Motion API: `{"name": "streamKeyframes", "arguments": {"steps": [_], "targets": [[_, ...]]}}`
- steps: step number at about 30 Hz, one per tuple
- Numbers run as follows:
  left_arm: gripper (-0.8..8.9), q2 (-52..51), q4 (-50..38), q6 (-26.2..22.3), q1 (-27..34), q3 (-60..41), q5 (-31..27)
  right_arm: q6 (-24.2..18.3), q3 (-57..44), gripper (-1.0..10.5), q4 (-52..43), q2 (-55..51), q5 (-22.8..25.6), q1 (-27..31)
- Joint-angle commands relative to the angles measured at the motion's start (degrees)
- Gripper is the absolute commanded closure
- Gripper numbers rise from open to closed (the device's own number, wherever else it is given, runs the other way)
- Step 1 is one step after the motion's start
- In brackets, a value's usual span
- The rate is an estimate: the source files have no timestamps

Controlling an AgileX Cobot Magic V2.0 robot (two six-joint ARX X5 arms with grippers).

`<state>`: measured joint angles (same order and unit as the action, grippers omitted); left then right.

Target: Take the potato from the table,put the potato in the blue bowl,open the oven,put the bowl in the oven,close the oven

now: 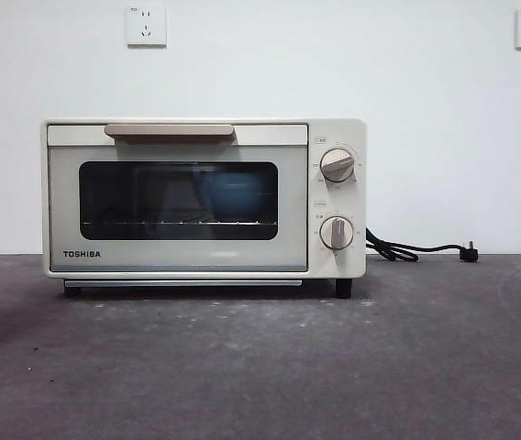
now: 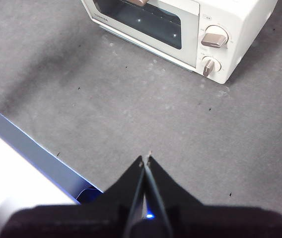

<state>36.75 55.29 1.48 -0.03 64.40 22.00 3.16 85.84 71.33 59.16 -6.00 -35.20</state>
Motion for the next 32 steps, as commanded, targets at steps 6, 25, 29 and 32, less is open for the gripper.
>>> {"name": "streamKeyframes", "arguments": {"steps": [6, 25, 29, 32], "targets": [[8.18, -0.2, 0.1, -0.7, -0.1, 0.0, 0.0, 2.3, 0.1, 9.6, -0.1, -0.3, 0.2, -0.1], [8.18, -0.3, -5.2, -7.0, -0.2, -0.9, -3.6, 2.3, 0.1, 9.4, -0.1, -2.4, 0.2, -0.1], [8.18, -4.4, -18.8, -10.8, 0.7, -5.6, -8.5, 2.3, 0.1, 9.4, -0.1, -3.0, 0.2, -0.1], [8.18, -9.7, -32.0, -11.0, 2.0, -13.9, -10.3, 2.3, 0.1, 9.4, -0.1, -3.4, 0.2, -0.1]]}}
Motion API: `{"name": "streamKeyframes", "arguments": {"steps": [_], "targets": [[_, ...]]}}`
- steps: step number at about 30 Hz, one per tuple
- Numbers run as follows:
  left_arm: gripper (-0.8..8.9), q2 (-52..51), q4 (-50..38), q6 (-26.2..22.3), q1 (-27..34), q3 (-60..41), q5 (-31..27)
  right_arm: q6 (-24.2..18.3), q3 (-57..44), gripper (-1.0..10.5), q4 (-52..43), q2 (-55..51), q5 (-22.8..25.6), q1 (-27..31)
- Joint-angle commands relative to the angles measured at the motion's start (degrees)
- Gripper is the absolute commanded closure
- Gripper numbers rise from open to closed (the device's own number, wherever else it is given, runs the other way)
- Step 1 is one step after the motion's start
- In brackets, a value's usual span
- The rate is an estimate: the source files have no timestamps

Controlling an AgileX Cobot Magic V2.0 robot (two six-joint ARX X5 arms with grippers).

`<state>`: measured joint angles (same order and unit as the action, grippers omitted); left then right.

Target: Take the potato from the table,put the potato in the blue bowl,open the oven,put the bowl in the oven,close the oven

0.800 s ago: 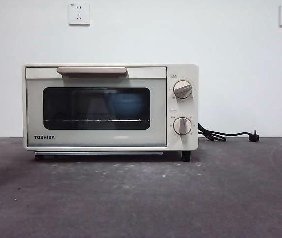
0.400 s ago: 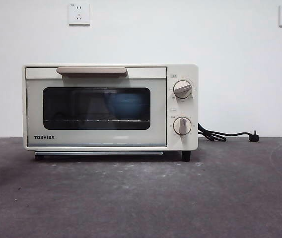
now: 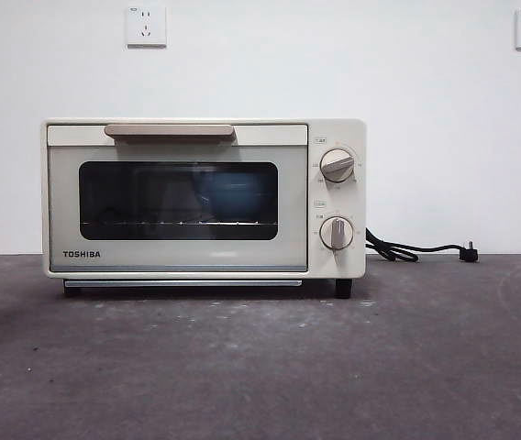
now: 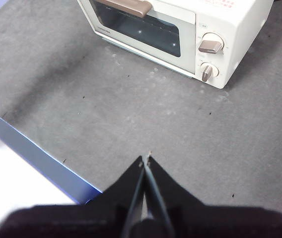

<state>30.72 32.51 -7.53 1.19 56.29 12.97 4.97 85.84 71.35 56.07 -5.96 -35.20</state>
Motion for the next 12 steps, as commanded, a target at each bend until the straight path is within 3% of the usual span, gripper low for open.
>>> {"name": "streamKeyframes", "arguments": {"steps": [1, 6, 12], "targets": [[8.18, -5.6, -13.4, -2.0, 1.1, -9.1, -2.5, 0.5, 0.1, 9.4, -0.1, -0.4, 0.1, -0.1], [8.18, -12.2, -27.0, -1.9, 2.0, -24.2, -8.8, 0.5, 0.1, 9.4, -0.1, -1.2, 0.1, -0.1], [8.18, -18.4, -28.5, -1.9, 2.2, -36.9, -12.1, 0.5, 0.1, 9.4, -0.1, -2.3, 0.1, -0.1]]}}
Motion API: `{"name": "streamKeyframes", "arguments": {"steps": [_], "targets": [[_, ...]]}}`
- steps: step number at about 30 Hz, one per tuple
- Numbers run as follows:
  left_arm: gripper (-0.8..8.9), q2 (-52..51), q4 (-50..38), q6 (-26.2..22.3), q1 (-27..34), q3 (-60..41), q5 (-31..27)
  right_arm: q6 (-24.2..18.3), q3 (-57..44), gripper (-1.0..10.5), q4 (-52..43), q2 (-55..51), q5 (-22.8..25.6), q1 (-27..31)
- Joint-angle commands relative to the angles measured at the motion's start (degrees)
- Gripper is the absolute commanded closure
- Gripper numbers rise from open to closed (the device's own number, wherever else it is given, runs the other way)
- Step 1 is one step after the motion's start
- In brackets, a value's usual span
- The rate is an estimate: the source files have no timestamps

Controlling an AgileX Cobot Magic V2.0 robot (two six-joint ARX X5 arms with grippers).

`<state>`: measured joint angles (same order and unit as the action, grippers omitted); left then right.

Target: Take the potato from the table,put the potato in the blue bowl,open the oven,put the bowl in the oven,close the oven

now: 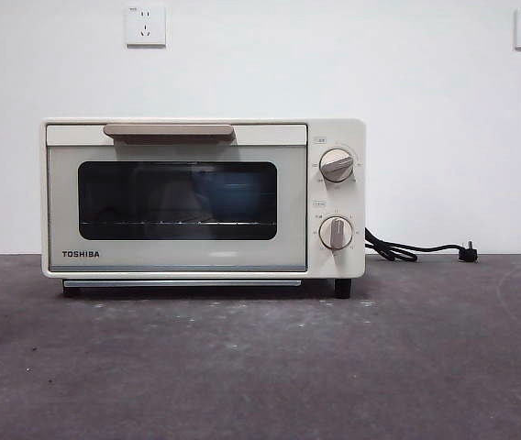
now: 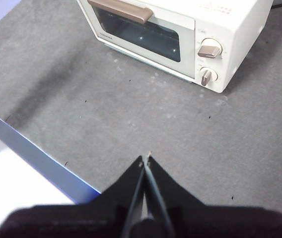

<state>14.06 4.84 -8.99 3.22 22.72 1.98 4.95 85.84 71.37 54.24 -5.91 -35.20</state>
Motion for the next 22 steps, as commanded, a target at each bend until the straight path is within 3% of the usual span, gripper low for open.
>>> {"name": "streamKeyframes", "arguments": {"steps": [1, 13, 22], "targets": [[8.18, -2.6, -0.8, -0.5, 0.2, -5.1, -1.1, 0.5, 0.1, 9.4, -0.1, -0.5, 0.1, -0.1], [8.18, -12.3, -0.7, 0.0, 0.2, -19.5, -2.0, 0.5, 0.1, 9.4, -0.1, -2.6, 0.1, -0.1], [8.18, -13.9, 3.0, 0.4, 0.1, -21.8, -2.0, 0.5, 0.1, 9.4, -0.1, -4.2, 0.2, -0.1]]}}
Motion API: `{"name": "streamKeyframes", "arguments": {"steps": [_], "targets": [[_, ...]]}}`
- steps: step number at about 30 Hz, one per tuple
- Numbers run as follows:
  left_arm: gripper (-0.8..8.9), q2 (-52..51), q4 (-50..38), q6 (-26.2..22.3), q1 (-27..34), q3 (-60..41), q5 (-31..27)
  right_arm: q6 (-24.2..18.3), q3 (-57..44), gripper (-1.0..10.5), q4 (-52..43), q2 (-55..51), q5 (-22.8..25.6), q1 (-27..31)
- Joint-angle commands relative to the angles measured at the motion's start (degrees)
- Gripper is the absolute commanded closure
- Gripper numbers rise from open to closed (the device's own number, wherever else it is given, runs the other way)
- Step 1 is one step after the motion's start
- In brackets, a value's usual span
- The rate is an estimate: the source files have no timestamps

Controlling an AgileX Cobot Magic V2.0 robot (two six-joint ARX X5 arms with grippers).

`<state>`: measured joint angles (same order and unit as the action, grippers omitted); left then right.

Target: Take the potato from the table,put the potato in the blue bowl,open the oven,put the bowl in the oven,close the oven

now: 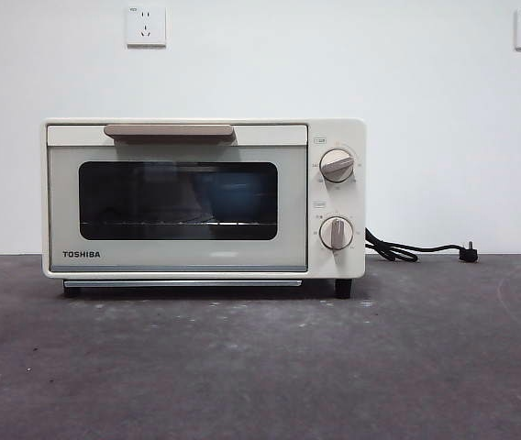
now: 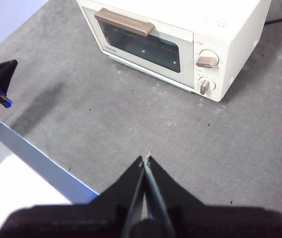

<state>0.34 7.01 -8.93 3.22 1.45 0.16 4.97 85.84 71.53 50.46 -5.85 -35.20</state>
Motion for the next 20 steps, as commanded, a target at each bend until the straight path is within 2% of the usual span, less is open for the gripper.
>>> {"name": "streamKeyframes", "arguments": {"steps": [1, 5, 8, 20], "targets": [[8.18, -0.2, 1.5, 0.3, 0.1, -0.6, -0.2, 0.5, 0.1, 9.4, -0.3, -0.5, 0.2, -0.1], [8.17, -0.2, 5.2, 0.7, 0.2, -0.6, 0.1, 0.5, 0.1, 9.4, -0.3, -0.7, 0.2, -0.1], [8.17, -0.2, 4.9, 3.8, 0.1, -0.6, 0.1, 0.5, 0.1, 9.4, -0.3, -0.8, 0.2, -0.1], [8.17, -0.2, 4.9, 3.8, 0.1, -0.6, 0.0, 0.5, 0.1, 9.4, -0.3, -0.8, 0.2, -0.1]]}}
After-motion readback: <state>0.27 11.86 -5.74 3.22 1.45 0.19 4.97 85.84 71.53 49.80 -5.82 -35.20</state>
